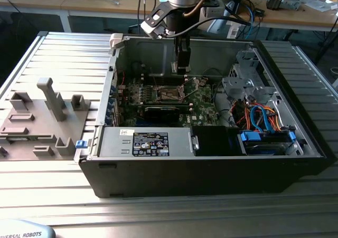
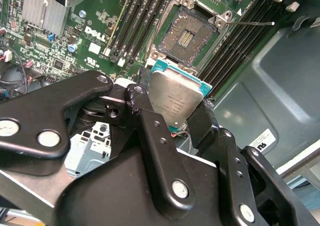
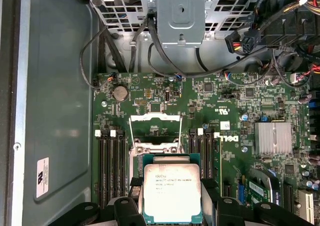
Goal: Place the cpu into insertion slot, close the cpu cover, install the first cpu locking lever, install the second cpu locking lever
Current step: 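Place the cpu into insertion slot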
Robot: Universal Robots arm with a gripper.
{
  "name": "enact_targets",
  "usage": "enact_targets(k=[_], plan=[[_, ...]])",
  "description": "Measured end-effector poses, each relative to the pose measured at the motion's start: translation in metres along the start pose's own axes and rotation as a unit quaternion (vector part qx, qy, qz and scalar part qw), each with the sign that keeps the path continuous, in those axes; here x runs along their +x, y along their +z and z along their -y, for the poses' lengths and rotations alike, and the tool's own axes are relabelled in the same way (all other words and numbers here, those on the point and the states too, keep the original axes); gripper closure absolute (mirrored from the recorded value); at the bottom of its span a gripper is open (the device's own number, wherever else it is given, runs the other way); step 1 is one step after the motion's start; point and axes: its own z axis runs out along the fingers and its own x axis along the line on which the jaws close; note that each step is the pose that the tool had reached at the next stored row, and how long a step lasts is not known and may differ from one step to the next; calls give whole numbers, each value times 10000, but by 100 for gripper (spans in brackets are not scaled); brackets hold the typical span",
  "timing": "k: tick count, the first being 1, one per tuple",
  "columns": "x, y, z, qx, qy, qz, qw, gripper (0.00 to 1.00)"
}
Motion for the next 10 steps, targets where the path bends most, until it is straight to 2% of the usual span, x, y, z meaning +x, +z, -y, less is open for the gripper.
enact_targets(k=[10], plan=[[0, 4, 0, 0, 31, 2, 10000, 46]])
